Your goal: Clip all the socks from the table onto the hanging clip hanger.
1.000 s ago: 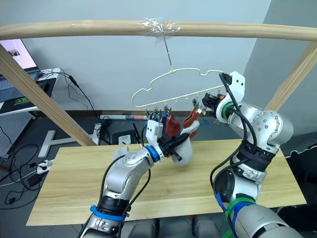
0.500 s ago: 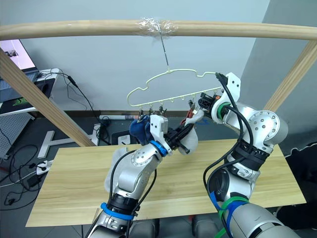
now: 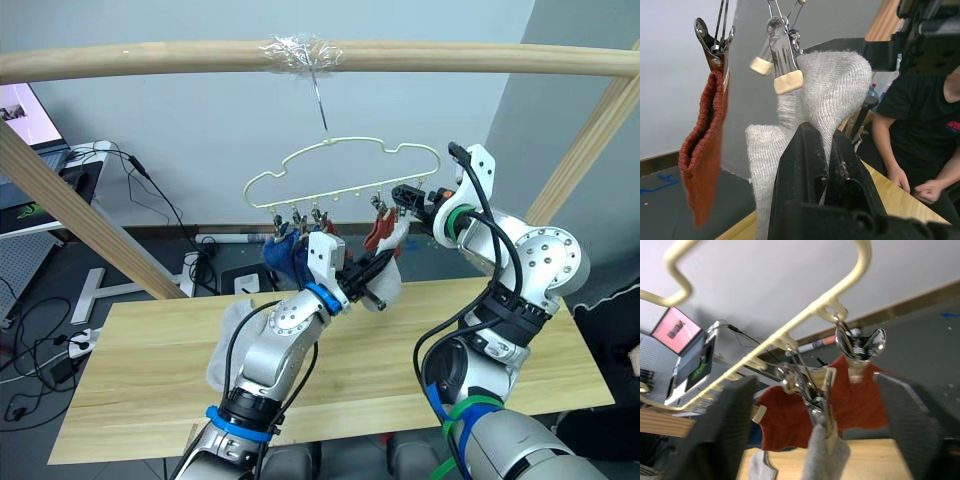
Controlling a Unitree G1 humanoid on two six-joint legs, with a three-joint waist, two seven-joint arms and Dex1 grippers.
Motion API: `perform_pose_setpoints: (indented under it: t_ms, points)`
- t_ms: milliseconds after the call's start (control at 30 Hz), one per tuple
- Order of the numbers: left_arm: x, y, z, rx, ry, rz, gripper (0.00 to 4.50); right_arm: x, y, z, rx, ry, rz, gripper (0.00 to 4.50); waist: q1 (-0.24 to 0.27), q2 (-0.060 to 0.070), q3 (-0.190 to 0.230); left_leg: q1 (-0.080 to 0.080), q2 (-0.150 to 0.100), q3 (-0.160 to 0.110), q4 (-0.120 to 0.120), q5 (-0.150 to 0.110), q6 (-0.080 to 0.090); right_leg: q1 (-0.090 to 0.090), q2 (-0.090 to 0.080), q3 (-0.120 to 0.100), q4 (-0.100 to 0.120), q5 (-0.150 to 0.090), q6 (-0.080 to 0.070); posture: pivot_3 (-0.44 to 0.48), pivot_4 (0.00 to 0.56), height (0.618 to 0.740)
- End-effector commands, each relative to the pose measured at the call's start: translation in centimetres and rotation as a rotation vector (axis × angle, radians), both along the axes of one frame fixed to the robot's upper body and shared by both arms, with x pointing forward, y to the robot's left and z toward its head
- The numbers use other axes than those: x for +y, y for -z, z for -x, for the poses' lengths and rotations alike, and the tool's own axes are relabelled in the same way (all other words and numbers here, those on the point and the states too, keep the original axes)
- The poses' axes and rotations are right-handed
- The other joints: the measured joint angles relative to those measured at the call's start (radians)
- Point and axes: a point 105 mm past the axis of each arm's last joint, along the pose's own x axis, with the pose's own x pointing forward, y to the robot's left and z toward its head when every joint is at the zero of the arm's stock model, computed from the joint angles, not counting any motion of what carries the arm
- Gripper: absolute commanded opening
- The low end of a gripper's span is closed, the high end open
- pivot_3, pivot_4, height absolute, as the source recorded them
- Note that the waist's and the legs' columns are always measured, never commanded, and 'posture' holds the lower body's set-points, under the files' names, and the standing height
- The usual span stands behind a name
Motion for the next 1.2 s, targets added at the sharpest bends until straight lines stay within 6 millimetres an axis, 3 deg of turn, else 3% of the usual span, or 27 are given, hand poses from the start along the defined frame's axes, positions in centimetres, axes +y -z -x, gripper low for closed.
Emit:
perform_pose_setpoints:
  t_ms: [33,100,333,633,700,767,867,933,1033,1133,1200]
  points:
    - [-0.8,-1.0,0.2,0.032,0.034,0.07,0.0,-0.2,-1.7,2.1,-0.155,-0.05,0.117,4.48,0.003,0.0,0.0,0.0,0.0,0.0,0.0,0.0,0.0,0.0,0.0,0.0,0.0,0.0,0.0,0.082,0.178,0.74]
    - [-0.9,-0.6,0.2,0.095,0.051,0.104,0.0,-0.6,-1.3,3.3,-0.194,-0.057,0.2,4.48,0.002,0.0,0.0,-0.001,0.0,0.0,0.0,0.0,0.0,0.0,0.0,0.0,-0.001,0.0,0.001,0.075,0.173,0.74]
    - [-0.7,1.5,-0.2,0.252,0.109,0.135,1.89,-1.6,1.4,5.6,-0.267,0.018,0.416,4.5,-0.014,0.0,0.0,0.0,-0.001,0.0,0.0,0.0,0.0,0.0,0.0,0.001,0.0,-0.003,0.006,0.052,0.159,0.74]
    - [3.2,1.1,-0.8,0.119,0.123,-0.04,4.47,-0.7,4.5,6.5,-0.352,0.128,0.511,4.5,-0.031,0.0,0.0,0.001,0.0,0.0,0.0,0.0,0.0,0.0,0.0,0.001,0.0,-0.004,0.006,0.068,0.146,0.74]
    - [4.1,0.1,-0.6,0.064,0.14,-0.076,4.47,-0.4,4.9,6.5,-0.378,0.153,0.53,4.5,-0.029,0.0,0.0,0.001,0.0,0.0,0.0,0.0,0.0,0.0,0.0,0.001,0.0,-0.004,0.006,0.084,0.141,0.74]
    - [5.6,-1.2,-0.1,0.001,0.158,-0.116,4.5,-0.4,5.0,6.3,-0.413,0.197,0.561,4.13,-0.026,0.0,0.0,0.0,-0.001,0.0,0.001,0.0,-0.001,0.0,0.0,0.001,-0.001,-0.003,0.006,0.084,0.141,0.74]
    - [6.9,-2.5,0.3,-0.036,0.161,-0.133,4.5,-0.4,5.5,6.0,-0.425,0.238,0.573,3.22,-0.024,0.0,-0.001,0.0,0.0,0.0,0.001,0.0,-0.001,0.0,0.0,0.001,0.0,-0.003,0.006,0.101,0.136,0.74]
    - [8.2,-4.3,0.7,-0.089,0.154,-0.142,4.5,-0.1,5.4,5.6,-0.451,0.259,0.579,3.22,-0.024,0.0,-0.001,0.0,0.0,0.0,0.001,0.0,-0.001,0.0,0.0,0.001,0.0,-0.003,0.006,0.112,0.136,0.74]
    - [8.8,-5.6,1.4,-0.122,0.152,-0.148,4.5,-0.1,5.0,5.0,-0.481,0.294,0.567,2.61,-0.023,0.0,-0.001,0.001,0.0,0.0,0.001,0.0,-0.001,0.0,0.0,0.001,0.0,-0.003,0.006,0.126,0.136,0.74]
    - [9.0,-6.1,1.9,-0.133,0.154,-0.149,4.5,0.2,5.0,4.4,-0.498,0.293,0.578,1.57,-0.02,0.0,-0.001,0.0,0.0,0.0,0.001,0.0,-0.001,0.0,-0.001,0.001,0.0,-0.003,0.006,0.134,0.139,0.74]
    - [9.0,-6.2,2.4,-0.14,0.161,-0.156,4.5,0.2,4.9,3.8,-0.506,0.299,0.582,1.57,-0.018,-0.001,-0.001,0.0,0.0,0.0,0.001,0.0,-0.001,0.0,-0.001,0.001,0.0,-0.003,0.006,0.139,0.142,0.74]
